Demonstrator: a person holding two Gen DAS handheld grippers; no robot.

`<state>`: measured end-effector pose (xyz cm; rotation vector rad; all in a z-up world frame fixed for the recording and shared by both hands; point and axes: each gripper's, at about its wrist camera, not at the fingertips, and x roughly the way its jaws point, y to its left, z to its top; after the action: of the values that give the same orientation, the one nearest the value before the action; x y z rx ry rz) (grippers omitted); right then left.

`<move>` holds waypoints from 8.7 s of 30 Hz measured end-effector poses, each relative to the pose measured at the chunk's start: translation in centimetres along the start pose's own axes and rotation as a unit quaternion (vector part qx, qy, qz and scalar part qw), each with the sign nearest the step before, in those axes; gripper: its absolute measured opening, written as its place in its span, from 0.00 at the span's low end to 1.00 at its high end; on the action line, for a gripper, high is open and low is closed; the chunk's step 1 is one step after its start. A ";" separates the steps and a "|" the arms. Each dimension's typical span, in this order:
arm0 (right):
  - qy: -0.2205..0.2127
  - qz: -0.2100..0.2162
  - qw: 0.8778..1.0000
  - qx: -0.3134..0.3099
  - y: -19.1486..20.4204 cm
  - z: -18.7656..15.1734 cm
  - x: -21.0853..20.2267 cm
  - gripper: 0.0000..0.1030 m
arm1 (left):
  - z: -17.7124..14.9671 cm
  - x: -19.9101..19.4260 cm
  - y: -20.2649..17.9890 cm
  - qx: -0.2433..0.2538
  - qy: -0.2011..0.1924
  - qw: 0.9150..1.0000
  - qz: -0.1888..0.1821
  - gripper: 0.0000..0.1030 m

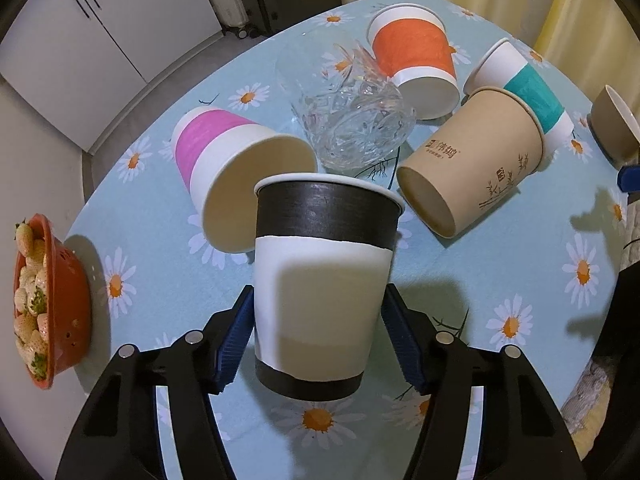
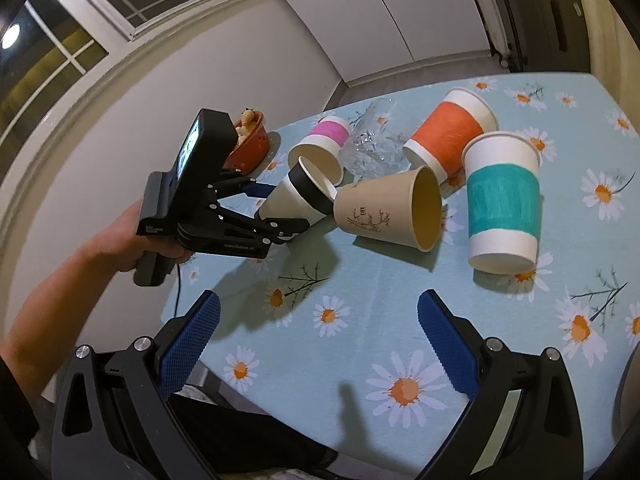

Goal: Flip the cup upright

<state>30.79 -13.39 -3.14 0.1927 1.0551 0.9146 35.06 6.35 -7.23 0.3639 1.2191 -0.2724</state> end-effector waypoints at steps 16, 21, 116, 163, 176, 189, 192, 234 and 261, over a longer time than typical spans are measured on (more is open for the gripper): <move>0.007 0.051 0.998 0.046 -0.8 -0.2 -1.1 0.95 | -3.6 -5.9 0.0 -0.145 -0.073 0.984 -0.077 0.59; 0.027 0.068 0.996 0.055 -1.1 -0.3 -1.1 0.95 | -5.3 -7.2 -1.2 -0.216 -0.084 0.966 -0.114 0.59; 0.209 -0.056 0.972 0.088 -0.4 -1.8 7.3 0.68 | -20.1 -7.1 -8.0 -0.491 -0.195 0.817 -0.232 0.67; -0.206 -0.166 0.951 -0.163 7.7 -9.2 1.9 0.67 | -22.7 -8.2 -7.1 -0.488 -0.263 0.806 -0.209 0.67; -0.275 -0.260 0.902 -0.207 7.9 -12.5 5.2 0.67 | -23.3 -8.1 -7.2 -0.491 -0.270 0.802 -0.209 0.67; -0.278 -0.275 0.894 -0.219 7.7 -13.8 6.6 0.67 | -23.5 -8.2 -7.1 -0.492 -0.271 0.801 -0.207 0.67; -0.278 -0.273 0.896 -0.213 7.8 -13.7 6.4 0.67 | -23.6 -8.3 -7.0 -0.490 -0.272 0.802 -0.205 0.67; -0.270 -0.205 0.928 -0.155 9.7 -16.0 -10.0 0.95 | -23.9 -12.6 -11.8 -0.393 -0.301 0.866 -0.073 0.93; -0.243 -0.219 0.919 -0.220 10.5 -19.7 -12.9 0.95 | -25.6 -17.9 -20.0 -0.224 -0.342 0.912 0.033 0.93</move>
<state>6.67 -21.50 1.02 -0.1852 0.3840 0.6253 -0.61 -1.05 -0.48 -0.0977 0.5432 -0.0405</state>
